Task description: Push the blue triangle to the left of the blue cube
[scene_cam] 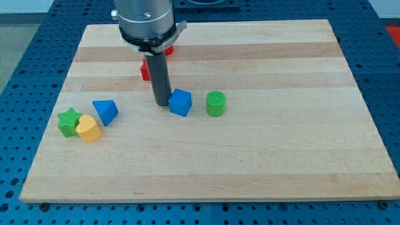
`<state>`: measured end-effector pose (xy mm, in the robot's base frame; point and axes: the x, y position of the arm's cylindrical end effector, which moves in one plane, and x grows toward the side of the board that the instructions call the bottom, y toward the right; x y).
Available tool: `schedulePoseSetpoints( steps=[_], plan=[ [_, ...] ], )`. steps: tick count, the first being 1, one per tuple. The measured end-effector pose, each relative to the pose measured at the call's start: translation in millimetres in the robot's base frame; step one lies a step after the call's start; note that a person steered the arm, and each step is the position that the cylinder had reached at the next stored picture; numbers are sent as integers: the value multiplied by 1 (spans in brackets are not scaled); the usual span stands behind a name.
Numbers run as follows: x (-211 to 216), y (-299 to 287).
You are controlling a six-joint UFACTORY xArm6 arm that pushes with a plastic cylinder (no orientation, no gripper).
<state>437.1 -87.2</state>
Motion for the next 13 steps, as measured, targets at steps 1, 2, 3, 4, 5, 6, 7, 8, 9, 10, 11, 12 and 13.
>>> schedulePoseSetpoints(
  steps=[1,2,3,4,5,6,7,8,9,10,11,12,13],
  plan=[
    [6,0],
    [9,8],
    [9,27],
    [9,26],
    [0,-8],
    [-14,-71],
    [-44,-115],
    [-42,-173],
    [-26,-182],
    [-4,-181],
    [10,-179],
    [14,-152],
    [15,-116]
  ],
)
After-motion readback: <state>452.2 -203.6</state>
